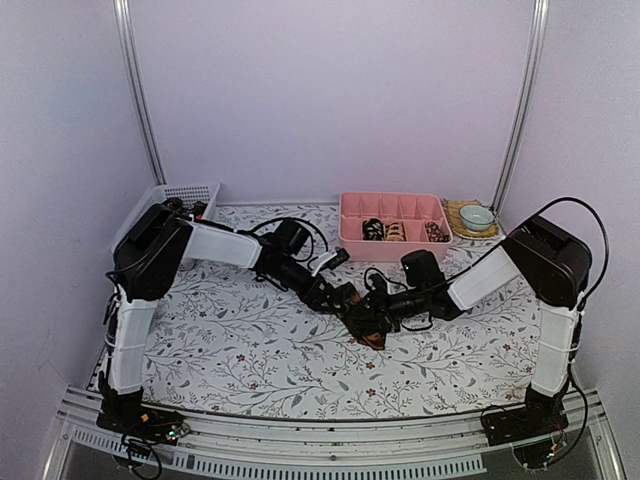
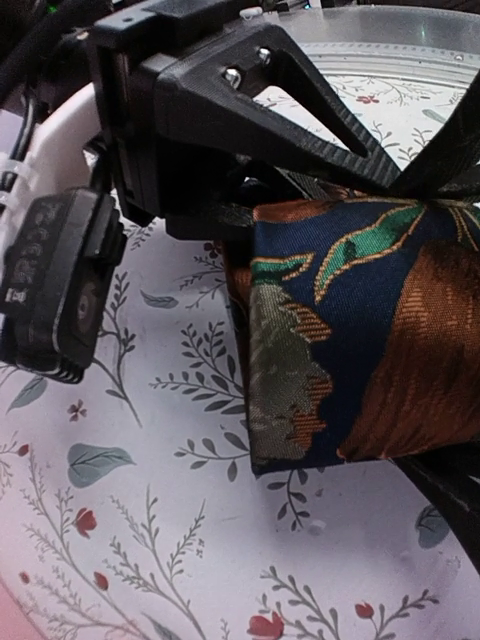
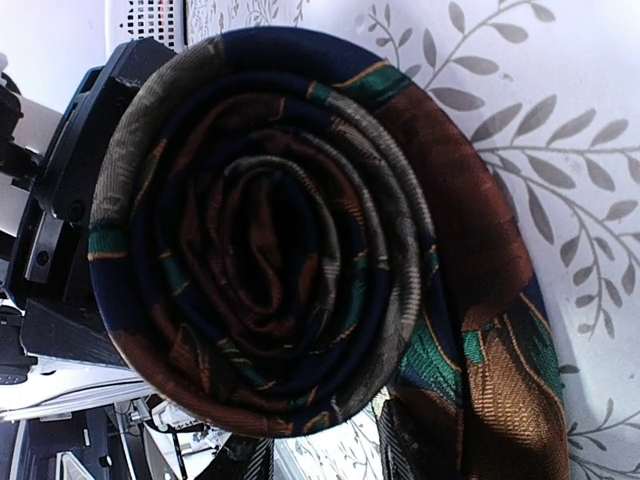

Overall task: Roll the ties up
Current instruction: Roll the tie at the center of the board.

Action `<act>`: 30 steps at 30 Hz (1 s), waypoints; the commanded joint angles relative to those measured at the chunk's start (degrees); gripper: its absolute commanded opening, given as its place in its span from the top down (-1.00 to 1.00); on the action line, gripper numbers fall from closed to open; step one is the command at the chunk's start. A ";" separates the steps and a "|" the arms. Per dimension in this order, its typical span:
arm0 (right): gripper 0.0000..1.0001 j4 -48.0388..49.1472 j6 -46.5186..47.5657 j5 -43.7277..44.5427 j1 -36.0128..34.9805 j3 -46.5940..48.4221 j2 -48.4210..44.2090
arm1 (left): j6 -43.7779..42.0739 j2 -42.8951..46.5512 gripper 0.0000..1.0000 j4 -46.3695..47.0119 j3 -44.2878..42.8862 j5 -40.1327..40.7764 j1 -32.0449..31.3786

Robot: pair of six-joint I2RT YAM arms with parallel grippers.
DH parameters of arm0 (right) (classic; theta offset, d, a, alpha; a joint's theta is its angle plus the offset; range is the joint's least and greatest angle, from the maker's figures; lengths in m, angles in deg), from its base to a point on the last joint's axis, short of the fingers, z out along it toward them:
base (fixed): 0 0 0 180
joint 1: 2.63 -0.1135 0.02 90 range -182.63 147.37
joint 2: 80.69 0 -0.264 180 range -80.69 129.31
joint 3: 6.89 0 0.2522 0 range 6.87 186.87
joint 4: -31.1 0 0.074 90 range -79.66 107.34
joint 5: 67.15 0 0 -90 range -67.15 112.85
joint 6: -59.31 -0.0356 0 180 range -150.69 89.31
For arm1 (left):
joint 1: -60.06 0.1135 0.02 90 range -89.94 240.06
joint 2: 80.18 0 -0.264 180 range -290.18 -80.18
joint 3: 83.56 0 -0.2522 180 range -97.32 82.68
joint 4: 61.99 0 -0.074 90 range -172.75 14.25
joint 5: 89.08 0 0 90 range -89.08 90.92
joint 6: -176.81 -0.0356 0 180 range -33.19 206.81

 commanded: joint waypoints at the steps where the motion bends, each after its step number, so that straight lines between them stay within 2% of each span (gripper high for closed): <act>1: 0.28 -2.78 2.75 -0.17 0.43 0.86 -8.55 | 2.48 -2.10 -0.45 0.81 0.24 -0.24 -0.15; 10: 0.25 -9.59 7.31 3.30 0.55 2.11 -20.65 | 7.47 -0.22 -0.26 3.57 1.40 5.36 -0.51; 15: 0.24 -13.74 7.30 8.06 1.51 1.67 -23.84 | 12.55 3.17 -0.27 5.37 4.55 13.37 -2.25; 20: 0.21 -13.90 7.38 8.10 3.59 0.63 -21.81 | 20.96 6.03 -0.34 7.65 8.45 19.79 -5.74; 28: 0.21 -13.69 8.26 7.02 5.02 0.34 -17.97 | 32.49 11.06 -0.71 17.70 16.61 23.82 -10.52; 29: 0.20 -13.77 8.39 6.78 5.08 0.38 -17.81 | 33.24 11.64 -0.95 18.61 17.36 24.42 -10.76; 30: 0.20 -13.96 8.64 6.40 5.32 0.47 -17.63 | 33.74 12.29 -0.99 19.38 18.02 25.06 -10.86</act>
